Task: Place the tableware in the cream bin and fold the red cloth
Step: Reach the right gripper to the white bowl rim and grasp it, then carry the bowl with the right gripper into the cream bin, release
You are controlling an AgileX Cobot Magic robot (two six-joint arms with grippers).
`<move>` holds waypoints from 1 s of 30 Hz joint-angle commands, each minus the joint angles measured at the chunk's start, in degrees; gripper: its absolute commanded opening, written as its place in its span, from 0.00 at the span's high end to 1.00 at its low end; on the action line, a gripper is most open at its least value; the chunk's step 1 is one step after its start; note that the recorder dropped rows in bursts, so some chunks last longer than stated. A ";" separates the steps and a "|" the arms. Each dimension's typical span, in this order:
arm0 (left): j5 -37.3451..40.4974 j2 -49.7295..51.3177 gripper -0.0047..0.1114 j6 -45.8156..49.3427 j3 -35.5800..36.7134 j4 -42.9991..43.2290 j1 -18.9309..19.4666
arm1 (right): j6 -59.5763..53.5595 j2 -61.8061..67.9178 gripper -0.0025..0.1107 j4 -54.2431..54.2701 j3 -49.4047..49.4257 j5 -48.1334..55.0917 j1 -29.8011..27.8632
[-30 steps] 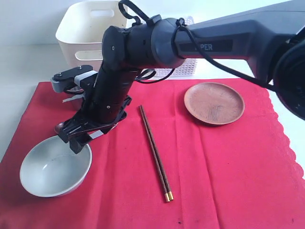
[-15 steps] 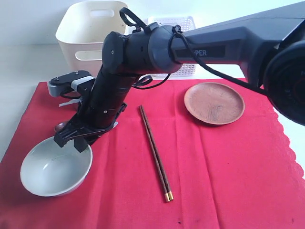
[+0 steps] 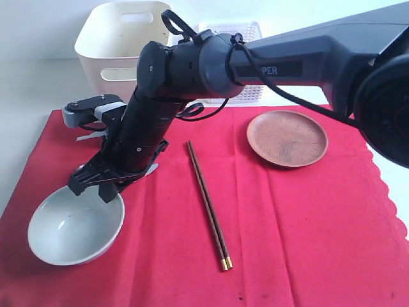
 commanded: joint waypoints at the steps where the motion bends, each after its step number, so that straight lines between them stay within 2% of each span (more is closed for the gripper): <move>1: -0.07 -0.36 0.95 -0.04 -0.04 -0.31 -0.30 | -0.48 -0.53 0.98 1.96 -0.20 1.64 -0.13; 14: -0.07 -0.36 0.95 -0.04 -0.04 -0.31 -0.30 | -0.84 -8.17 0.98 -0.22 -0.20 -0.36 -1.03; 26: -0.07 -0.36 0.95 -0.04 -0.04 -0.31 -0.30 | -0.66 -11.35 0.98 -1.02 -0.20 -12.48 -8.01; 30: -0.07 -0.36 0.95 -0.04 -0.04 -0.31 -0.30 | -1.17 -11.35 0.98 2.64 -0.41 -14.23 -10.24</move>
